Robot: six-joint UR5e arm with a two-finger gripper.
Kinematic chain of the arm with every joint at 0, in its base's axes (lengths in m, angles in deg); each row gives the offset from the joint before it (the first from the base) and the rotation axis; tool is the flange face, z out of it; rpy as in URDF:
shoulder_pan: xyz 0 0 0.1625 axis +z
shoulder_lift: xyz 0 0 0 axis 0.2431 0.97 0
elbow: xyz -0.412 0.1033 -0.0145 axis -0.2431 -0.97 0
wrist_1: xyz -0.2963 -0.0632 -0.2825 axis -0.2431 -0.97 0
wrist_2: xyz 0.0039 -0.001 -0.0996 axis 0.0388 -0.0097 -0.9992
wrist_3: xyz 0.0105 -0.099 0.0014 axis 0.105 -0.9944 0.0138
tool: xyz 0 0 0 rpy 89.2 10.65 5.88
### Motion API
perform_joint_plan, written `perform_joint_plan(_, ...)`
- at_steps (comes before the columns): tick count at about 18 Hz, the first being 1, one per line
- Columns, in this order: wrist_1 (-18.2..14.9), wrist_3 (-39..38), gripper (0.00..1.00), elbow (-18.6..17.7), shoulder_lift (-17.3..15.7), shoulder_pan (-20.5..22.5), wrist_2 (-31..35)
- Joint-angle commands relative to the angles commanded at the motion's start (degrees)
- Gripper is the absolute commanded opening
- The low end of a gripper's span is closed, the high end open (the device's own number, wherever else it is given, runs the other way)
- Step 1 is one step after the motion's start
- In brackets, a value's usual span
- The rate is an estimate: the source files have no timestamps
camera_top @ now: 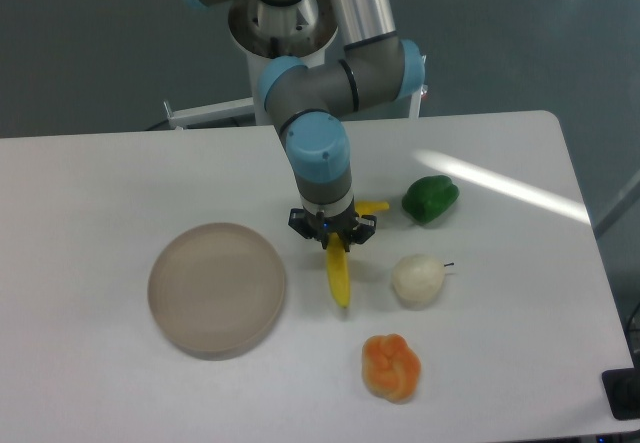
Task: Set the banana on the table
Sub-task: 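Lower the banana onto the table beside the white pear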
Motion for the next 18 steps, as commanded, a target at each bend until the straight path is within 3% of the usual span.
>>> perform_joint_plan(18, 0.18, 0.79, 0.31, 1.23, 1.94, 0.00, 1.40)
